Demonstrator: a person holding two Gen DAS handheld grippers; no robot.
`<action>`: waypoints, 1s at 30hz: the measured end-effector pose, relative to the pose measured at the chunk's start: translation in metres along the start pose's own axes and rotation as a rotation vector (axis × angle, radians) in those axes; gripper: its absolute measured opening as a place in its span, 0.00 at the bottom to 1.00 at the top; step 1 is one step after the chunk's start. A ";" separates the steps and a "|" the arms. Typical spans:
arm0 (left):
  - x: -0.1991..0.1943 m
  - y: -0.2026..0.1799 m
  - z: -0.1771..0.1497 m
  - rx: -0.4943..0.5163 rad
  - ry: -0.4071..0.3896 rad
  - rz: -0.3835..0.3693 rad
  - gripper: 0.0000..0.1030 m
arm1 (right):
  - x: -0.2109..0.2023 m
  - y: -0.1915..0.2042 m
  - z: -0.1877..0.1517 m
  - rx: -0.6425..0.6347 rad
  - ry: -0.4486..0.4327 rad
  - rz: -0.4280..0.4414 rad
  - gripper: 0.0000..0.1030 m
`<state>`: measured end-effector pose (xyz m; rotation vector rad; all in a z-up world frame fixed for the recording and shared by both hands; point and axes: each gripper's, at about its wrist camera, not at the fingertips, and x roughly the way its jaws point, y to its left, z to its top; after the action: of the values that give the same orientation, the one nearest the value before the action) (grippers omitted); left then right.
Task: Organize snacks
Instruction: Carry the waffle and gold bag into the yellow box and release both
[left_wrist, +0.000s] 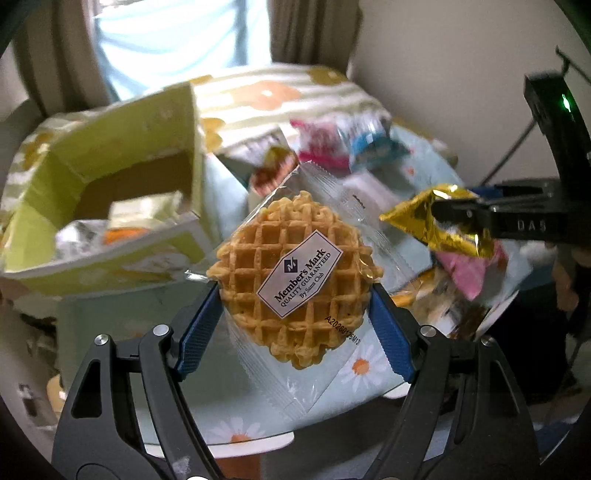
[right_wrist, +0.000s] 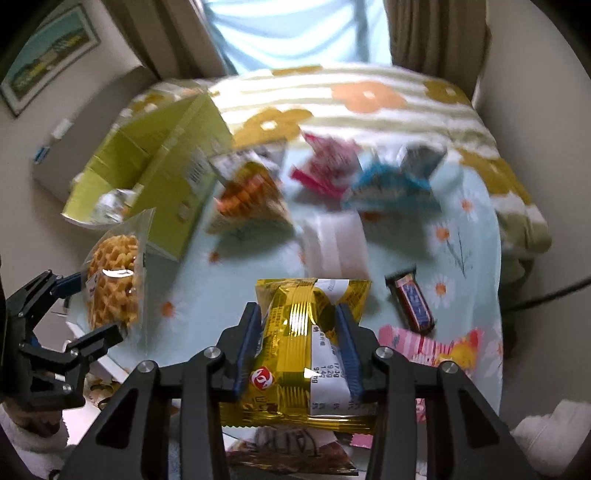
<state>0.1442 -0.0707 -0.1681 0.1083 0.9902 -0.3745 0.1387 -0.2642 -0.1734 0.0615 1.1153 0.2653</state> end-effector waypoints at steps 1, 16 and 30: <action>-0.011 0.006 0.005 -0.020 -0.027 0.007 0.74 | -0.006 0.005 0.005 -0.014 -0.018 0.005 0.36; -0.060 0.163 0.098 -0.164 -0.171 0.118 0.74 | -0.036 0.113 0.144 -0.107 -0.220 0.098 0.11; -0.018 0.197 0.115 -0.104 -0.102 0.042 0.74 | 0.049 0.070 0.053 0.247 -0.007 0.026 0.90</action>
<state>0.2967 0.0878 -0.1056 0.0159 0.9037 -0.2863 0.1940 -0.1804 -0.1808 0.2967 1.1367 0.1495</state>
